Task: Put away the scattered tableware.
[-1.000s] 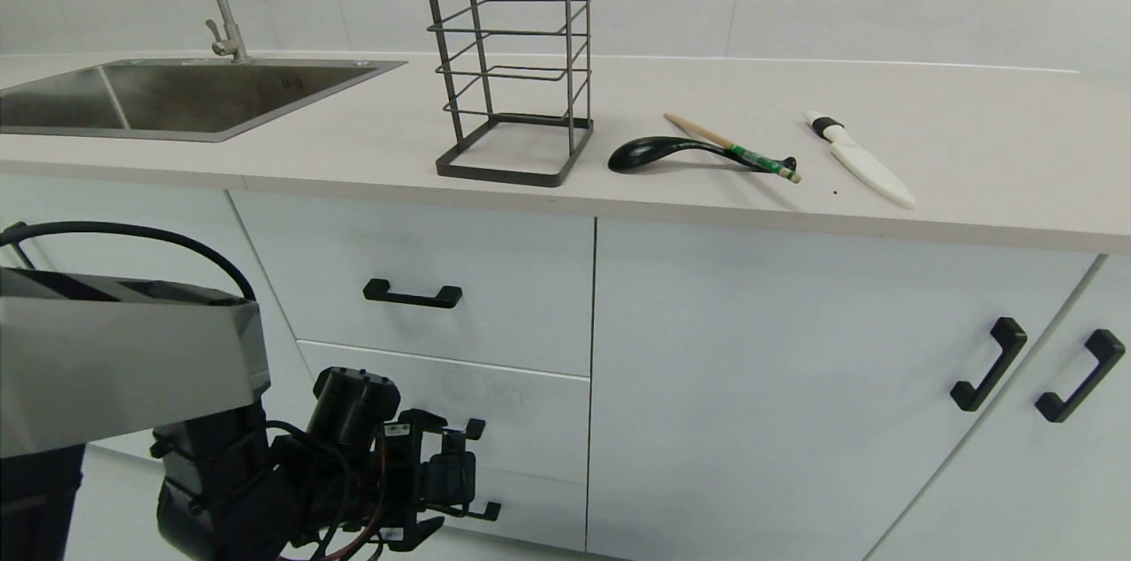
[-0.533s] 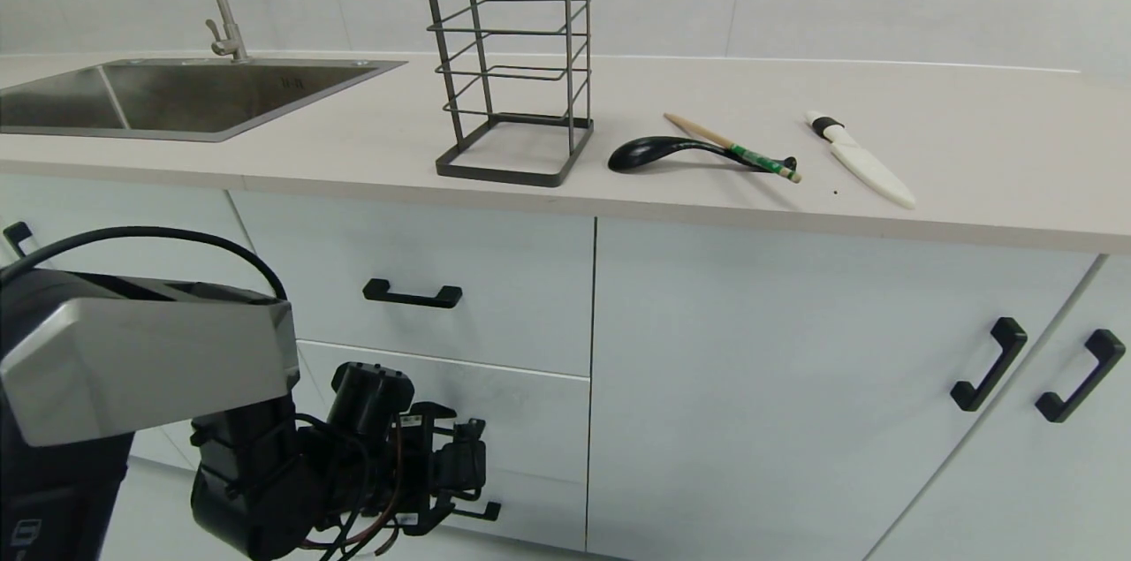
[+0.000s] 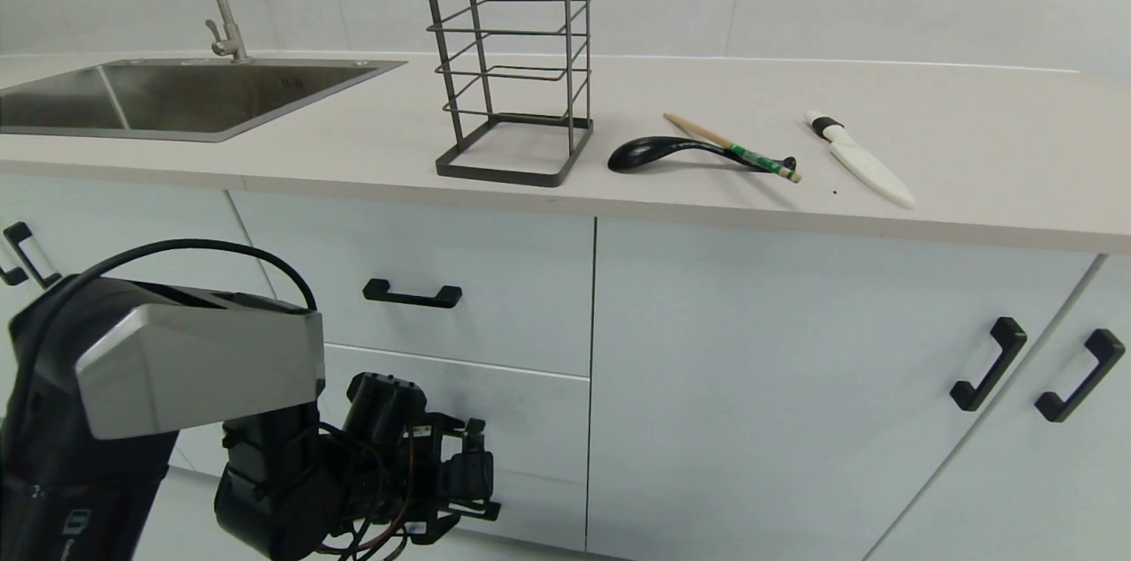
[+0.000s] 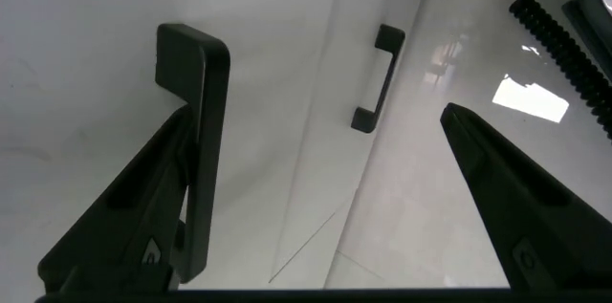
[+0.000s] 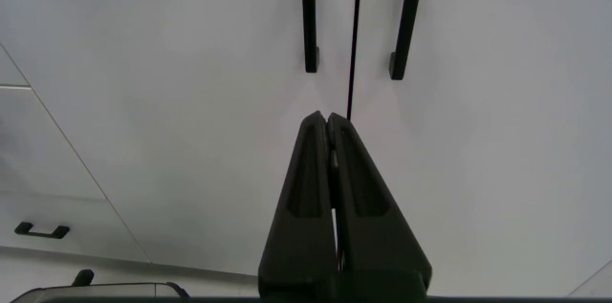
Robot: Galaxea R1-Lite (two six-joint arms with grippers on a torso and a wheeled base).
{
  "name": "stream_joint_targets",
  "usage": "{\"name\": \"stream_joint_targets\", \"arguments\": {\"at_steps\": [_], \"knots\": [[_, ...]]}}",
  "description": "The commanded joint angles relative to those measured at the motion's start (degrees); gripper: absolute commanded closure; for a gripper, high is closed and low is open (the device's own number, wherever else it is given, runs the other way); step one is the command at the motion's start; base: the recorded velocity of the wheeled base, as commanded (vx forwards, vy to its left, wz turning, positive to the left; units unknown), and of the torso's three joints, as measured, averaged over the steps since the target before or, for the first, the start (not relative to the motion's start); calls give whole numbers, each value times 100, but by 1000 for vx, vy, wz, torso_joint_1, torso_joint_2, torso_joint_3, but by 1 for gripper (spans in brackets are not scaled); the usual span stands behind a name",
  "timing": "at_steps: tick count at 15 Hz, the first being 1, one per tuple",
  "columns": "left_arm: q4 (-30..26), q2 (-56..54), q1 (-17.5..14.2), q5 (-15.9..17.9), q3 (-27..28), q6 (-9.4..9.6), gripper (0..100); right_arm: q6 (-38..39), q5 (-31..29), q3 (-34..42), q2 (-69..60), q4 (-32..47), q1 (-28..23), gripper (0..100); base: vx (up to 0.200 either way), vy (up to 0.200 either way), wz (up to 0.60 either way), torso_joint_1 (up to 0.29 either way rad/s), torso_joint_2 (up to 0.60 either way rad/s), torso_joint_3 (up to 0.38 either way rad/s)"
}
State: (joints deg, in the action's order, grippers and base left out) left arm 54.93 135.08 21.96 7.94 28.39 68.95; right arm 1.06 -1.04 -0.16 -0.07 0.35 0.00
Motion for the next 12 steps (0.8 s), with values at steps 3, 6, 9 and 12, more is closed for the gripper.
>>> {"name": "stream_joint_targets", "arguments": {"at_steps": [3,6,9,12], "knots": [[-35,-26,-51,-3,-431,-31,0,-1,-2,-2,7,0,0,100,0,0,0,0,0,0],[492,-17,-86,-20,-756,-40,0,-1,-2,7,7,0,0,100,0,0,0,0,0,0],[782,-96,-86,-55,-1143,-66,0,-1,-2,-2,7,0,0,100,0,0,0,0,0,0],[1450,-474,-69,-222,-1785,-488,0,-1,-2,7,7,0,0,100,0,0,0,0,0,0]]}}
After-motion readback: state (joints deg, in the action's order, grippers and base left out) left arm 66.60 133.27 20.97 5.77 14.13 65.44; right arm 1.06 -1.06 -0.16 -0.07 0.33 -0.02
